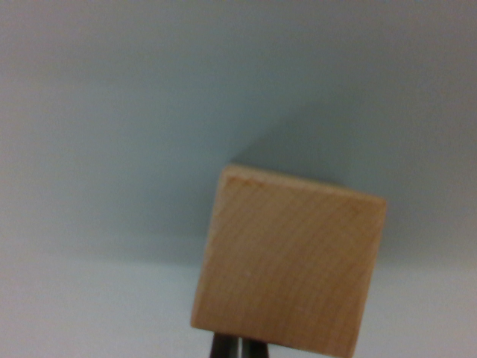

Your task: Push wooden cube

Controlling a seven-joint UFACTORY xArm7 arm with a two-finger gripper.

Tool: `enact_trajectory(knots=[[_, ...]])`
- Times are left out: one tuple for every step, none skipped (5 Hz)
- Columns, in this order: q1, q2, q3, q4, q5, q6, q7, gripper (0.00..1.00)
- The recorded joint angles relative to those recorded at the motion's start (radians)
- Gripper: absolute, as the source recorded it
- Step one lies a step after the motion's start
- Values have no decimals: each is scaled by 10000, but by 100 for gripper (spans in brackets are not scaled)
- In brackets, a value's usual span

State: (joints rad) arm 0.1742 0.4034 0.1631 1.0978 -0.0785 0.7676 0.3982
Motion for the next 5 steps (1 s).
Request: enact_trajectory(knots=[[0,0,0,0,0,0,0,100],[-10,150,-33,220,-31,72,-26,100],[-10,150,-33,220,-31,72,-26,100],[-16,233,-51,341,-49,112,-41,100],[-16,233,-51,341,-49,112,-41,100]])
